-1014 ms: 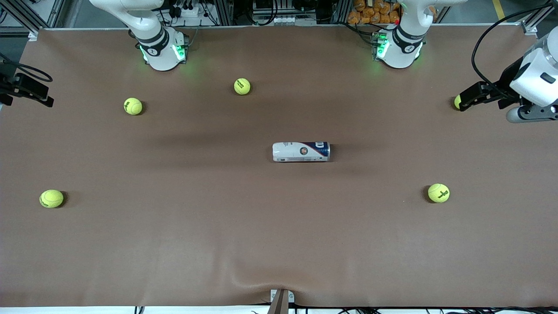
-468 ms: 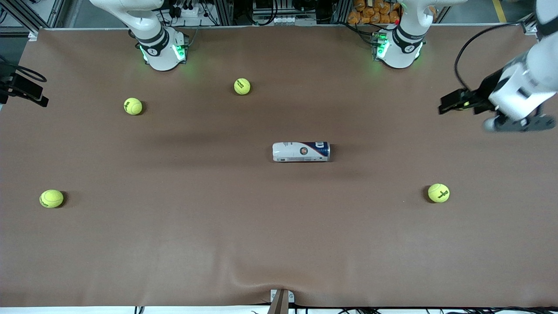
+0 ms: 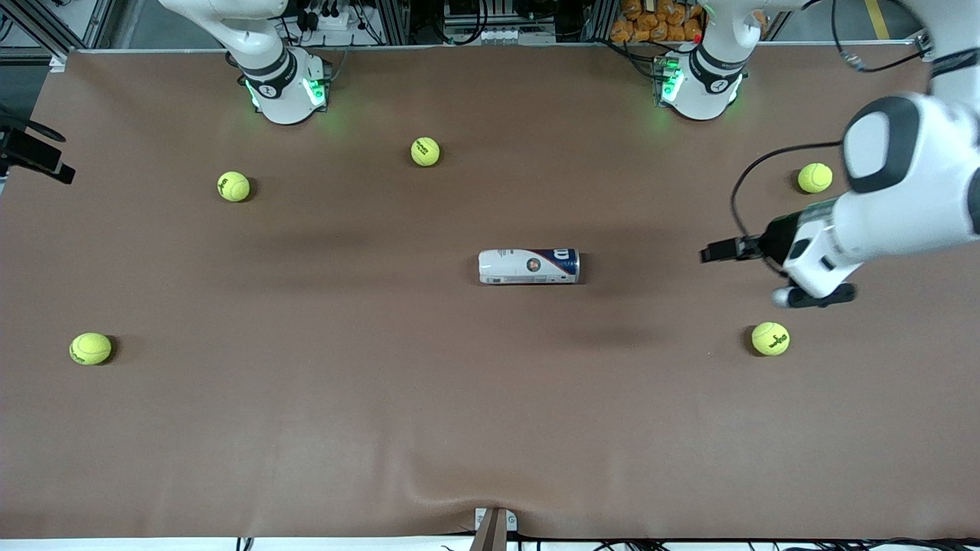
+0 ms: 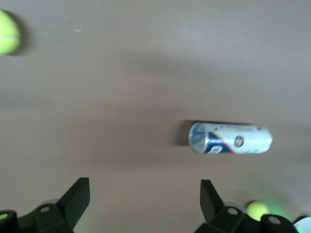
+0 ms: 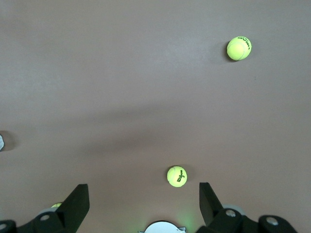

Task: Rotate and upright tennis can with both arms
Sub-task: 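Reach the left gripper toward the end of the lying can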

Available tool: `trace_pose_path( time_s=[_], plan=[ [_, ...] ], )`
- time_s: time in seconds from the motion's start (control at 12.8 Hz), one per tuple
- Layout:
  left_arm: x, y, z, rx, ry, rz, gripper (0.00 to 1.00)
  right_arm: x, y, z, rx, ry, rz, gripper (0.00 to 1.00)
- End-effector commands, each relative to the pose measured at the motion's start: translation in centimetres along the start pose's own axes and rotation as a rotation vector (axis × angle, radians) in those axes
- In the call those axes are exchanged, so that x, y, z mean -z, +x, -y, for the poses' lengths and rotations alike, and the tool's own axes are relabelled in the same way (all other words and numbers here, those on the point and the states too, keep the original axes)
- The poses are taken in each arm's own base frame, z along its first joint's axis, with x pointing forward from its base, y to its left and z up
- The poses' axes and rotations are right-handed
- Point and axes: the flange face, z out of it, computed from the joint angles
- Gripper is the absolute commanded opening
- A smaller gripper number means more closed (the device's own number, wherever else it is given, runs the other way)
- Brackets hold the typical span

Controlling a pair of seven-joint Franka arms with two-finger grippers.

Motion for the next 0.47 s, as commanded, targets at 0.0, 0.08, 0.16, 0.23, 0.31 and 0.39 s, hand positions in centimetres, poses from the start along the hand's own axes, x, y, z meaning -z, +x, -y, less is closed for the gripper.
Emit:
trace_pose_path(
  time_s=[0.0, 0.08, 0.16, 0.23, 0.31, 0.39],
  plan=[
    [-5.4, 0.6, -0.9, 0.021, -0.083, 0.026, 1.00, 0.1, -0.7, 0.4, 0.007, 0.021, 0.001, 1.00],
    [-7.9, 1.3, -1.3, 0.034, -0.117, 0.047, 1.00, 0.1, -0.7, 0.5, 0.010, 0.020, 0.000, 1.00],
    [-10.3, 1.8, -1.9, 0.054, -0.173, 0.070, 1.00, 0.2, -0.7, 0.3, 0.006, 0.019, -0.005, 1.00],
    [-12.1, 2.1, -2.3, 0.053, -0.211, 0.080, 1.00, 0.3, -0.7, 0.2, 0.005, 0.019, -0.011, 1.00],
    [-14.1, 2.4, -2.5, 0.049, -0.239, 0.095, 1.00, 0.4, -0.7, 0.2, 0.005, 0.020, -0.013, 1.00],
    [-15.7, 2.5, -2.8, 0.035, -0.269, 0.112, 1.00, 0.4, -0.6, 0.4, 0.008, 0.019, -0.017, 1.00]
  ],
)
